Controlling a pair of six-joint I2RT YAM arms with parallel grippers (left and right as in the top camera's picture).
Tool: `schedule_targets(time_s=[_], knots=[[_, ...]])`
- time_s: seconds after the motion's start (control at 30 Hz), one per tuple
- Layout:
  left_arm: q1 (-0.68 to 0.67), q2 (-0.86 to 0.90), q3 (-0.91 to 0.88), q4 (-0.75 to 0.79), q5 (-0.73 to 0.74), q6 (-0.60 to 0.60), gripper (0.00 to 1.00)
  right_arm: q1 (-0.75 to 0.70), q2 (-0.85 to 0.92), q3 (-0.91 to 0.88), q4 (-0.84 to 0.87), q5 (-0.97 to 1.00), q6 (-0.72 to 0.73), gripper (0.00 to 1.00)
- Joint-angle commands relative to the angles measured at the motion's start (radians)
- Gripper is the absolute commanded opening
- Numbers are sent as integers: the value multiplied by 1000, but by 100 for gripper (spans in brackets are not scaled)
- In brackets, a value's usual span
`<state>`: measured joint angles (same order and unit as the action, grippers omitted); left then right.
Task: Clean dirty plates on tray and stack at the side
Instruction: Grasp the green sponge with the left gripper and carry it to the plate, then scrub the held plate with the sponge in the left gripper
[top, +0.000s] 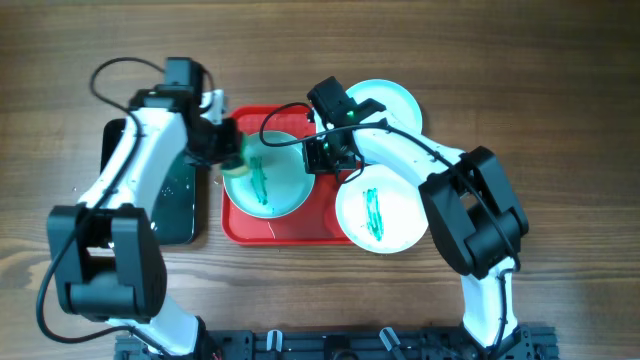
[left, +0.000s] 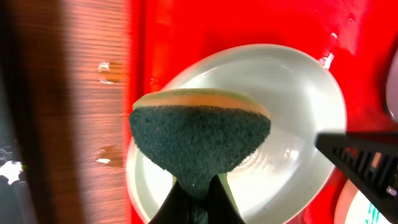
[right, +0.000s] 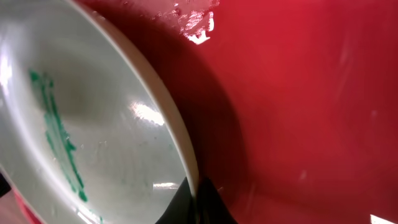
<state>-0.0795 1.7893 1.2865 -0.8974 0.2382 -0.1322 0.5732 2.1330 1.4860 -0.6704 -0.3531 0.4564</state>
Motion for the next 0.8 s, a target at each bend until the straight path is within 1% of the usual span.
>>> schedule_targets(time_s=[0.0, 0.13, 0.23, 0.27, 0.43, 0.5, 0.57, 0.63, 0.67, 0.7, 0.77], knots=[[-52, 14, -69, 49, -23, -66, 4, -44, 30, -9, 11, -120, -70, 4], [-95, 46, -123, 122, -142, -172, 4, -50, 45, -9, 35, -146, -80, 4], [-138, 46, -155, 187, -287, -252, 4, -49, 50, -9, 46, -146, -80, 4], [-154, 46, -161, 206, -311, -270, 4, -49, 50, -9, 49, -146, -80, 4], [-240, 53, -165, 241, -315, -275, 4, -49, 51, -9, 53, -146, -80, 4], [-277, 78, -170, 239, -315, -327, 4, -49, 51, -9, 52, -146, -85, 4], [-297, 116, -172, 224, -282, -332, 4, -49, 51, -9, 52, -146, -88, 4], [-301, 132, -172, 206, -177, -327, 4, -49, 51, -9, 52, -145, -88, 4], [-300, 131, -172, 202, -95, -275, 4, -49, 51, -9, 53, -145, -88, 4], [-297, 130, -172, 195, -43, -221, 4, -49, 51, -9, 54, -143, -88, 4], [-280, 130, -172, 146, -10, -134, 4, -49, 51, -9, 54, -142, -88, 4]])
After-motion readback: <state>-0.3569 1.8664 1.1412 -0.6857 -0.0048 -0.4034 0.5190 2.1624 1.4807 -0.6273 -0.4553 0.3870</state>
